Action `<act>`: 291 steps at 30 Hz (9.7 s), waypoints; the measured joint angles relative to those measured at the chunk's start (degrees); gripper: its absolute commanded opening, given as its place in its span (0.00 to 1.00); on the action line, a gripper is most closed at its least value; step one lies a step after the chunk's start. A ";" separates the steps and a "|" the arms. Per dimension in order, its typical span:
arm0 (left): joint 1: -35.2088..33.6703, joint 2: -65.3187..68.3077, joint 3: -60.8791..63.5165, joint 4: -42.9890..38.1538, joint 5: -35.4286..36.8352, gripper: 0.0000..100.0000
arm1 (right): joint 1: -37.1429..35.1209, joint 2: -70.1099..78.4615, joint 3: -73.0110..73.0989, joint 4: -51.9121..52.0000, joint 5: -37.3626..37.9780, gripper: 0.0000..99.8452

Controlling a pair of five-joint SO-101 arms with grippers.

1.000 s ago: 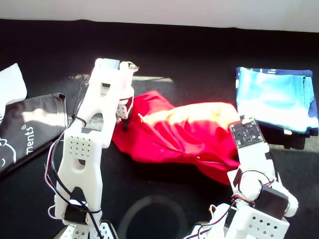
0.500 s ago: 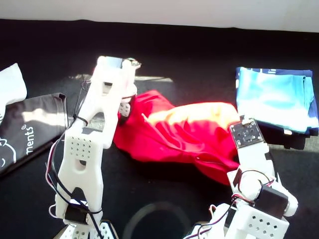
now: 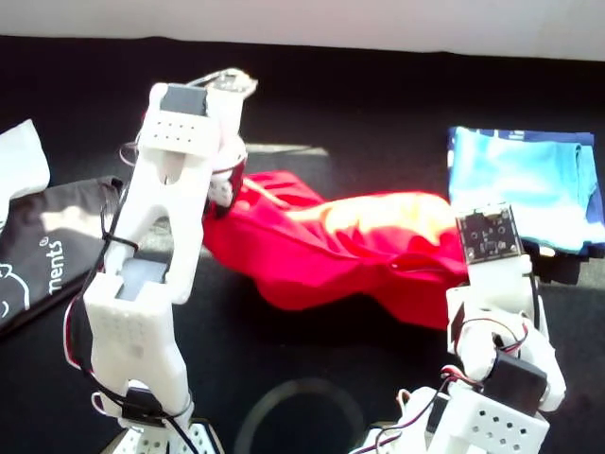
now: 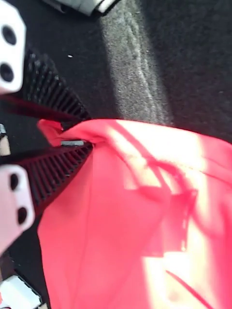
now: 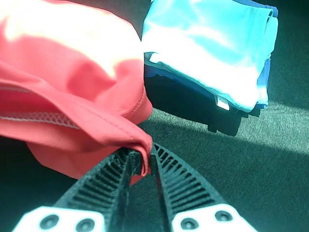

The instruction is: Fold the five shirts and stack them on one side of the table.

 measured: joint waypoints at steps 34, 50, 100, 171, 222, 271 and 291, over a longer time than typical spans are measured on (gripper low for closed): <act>-0.88 4.13 15.47 -17.14 0.18 0.17 | -2.20 0.00 0.00 1.14 -0.35 0.01; -3.25 10.90 10.55 -17.23 0.09 0.14 | -2.20 0.00 0.00 1.14 -0.35 0.01; -9.67 -51.16 -4.92 0.62 0.00 0.01 | -11.08 39.91 -71.91 2.73 -7.12 0.01; -26.11 -77.80 15.74 -10.46 0.09 0.01 | -19.87 29.89 -81.85 0.70 -7.12 0.01; -17.76 20.22 -25.32 -19.78 -2.37 0.01 | -25.05 96.70 -64.35 -28.31 -17.58 0.01; -13.98 -36.48 42.90 -1.32 -7.91 0.01 | -15.82 27.96 -14.33 -0.35 -8.26 0.01; -13.98 -41.14 60.40 -11.78 -11.43 0.01 | -14.07 10.64 2.73 9.49 -0.70 0.01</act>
